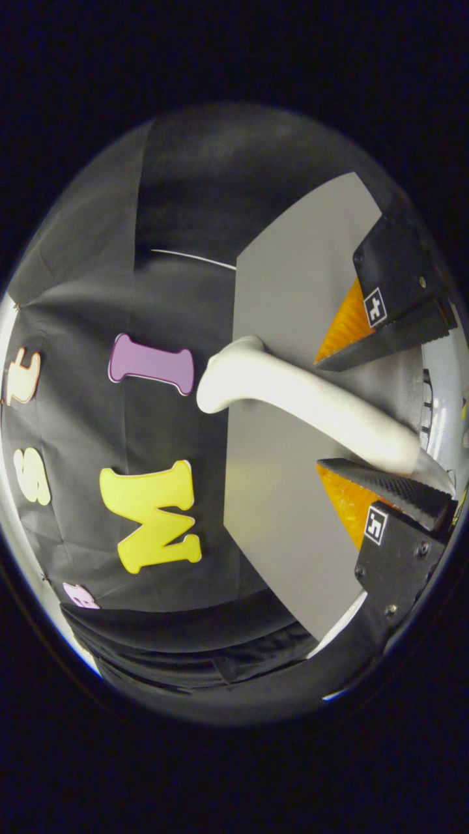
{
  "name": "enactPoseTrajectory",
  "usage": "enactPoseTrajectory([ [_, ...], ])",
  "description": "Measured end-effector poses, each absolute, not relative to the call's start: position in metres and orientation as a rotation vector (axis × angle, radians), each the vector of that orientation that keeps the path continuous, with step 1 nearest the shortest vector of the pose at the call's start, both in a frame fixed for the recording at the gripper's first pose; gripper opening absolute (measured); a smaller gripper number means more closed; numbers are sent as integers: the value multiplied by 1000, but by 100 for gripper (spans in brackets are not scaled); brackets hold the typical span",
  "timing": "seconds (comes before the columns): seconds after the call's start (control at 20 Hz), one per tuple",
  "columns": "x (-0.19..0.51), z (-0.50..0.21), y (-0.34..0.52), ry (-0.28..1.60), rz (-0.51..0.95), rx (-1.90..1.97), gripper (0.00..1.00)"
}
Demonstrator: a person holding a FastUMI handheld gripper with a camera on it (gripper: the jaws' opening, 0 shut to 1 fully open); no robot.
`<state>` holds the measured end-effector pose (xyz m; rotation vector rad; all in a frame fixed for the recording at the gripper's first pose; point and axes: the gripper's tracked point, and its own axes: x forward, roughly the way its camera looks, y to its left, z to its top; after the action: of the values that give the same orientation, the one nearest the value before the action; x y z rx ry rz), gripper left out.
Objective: Iron the clothes twice with a garment steamer, once on the left side and once on the right side.
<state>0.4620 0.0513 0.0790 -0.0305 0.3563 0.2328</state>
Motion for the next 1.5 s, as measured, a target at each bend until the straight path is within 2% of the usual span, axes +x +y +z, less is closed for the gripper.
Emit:
enactPoseTrajectory([
  [0.15, 465, 79, 51, 344, 225, 0, 78],
  [0.4, 467, 78, 51, 380, 232, 55, 74],
  [0.5, 467, 82, 49, 393, 234, 92, 69],
  [0.75, 458, 89, 61, 382, 275, 184, 39],
  [0.85, 448, 90, 66, 374, 285, 196, 35],
  [1.1, 413, 108, 71, 313, 246, 200, 34],
  [1.5, 336, 214, 124, 70, 219, 201, 34],
])
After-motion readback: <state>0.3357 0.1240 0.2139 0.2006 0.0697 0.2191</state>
